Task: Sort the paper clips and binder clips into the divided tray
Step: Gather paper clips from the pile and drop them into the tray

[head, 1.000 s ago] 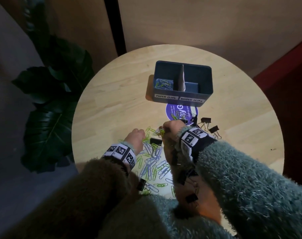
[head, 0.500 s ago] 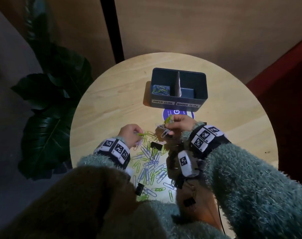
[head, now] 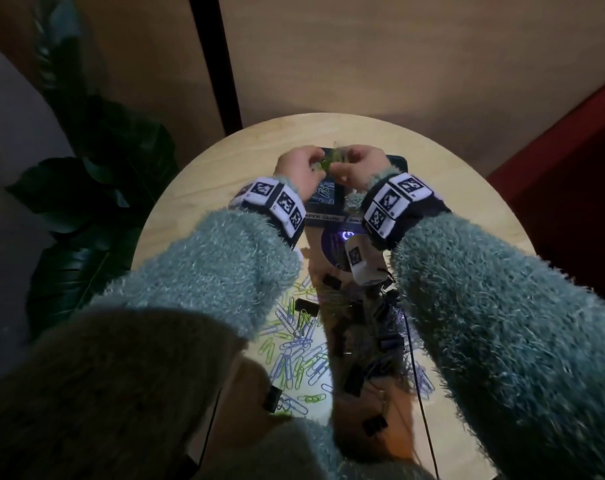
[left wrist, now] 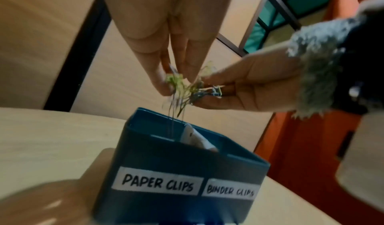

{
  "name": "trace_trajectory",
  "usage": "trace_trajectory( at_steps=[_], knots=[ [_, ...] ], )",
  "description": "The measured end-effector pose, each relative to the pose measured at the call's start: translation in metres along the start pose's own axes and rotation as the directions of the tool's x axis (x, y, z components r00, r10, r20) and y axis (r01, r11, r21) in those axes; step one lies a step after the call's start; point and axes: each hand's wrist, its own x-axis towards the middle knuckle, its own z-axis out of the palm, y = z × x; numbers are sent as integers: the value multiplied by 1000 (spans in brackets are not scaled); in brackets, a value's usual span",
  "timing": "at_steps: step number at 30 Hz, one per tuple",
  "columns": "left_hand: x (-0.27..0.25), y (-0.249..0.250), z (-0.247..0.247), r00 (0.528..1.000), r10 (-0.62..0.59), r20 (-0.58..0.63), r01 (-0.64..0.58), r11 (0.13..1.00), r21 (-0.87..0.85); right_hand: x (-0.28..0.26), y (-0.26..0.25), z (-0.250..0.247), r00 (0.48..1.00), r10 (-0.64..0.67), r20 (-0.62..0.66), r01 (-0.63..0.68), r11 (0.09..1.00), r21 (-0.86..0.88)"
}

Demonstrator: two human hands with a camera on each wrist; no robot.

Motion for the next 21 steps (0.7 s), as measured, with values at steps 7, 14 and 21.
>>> trace_trajectory(
  at_steps=[7,14,21],
  knots=[
    [-25,-39,19,996,73,53,-82,977,197,-33,37,-5,997,-56,-51,44,976,-214],
    [-89,-83,61,884,42,466,-227,909,349,-55,100,0,984,78,157,27,820,-572],
    [-109,-103,77,866,-116,486,-121,895,429,-59,114,21,942,248,224,66,518,-853]
  ],
)
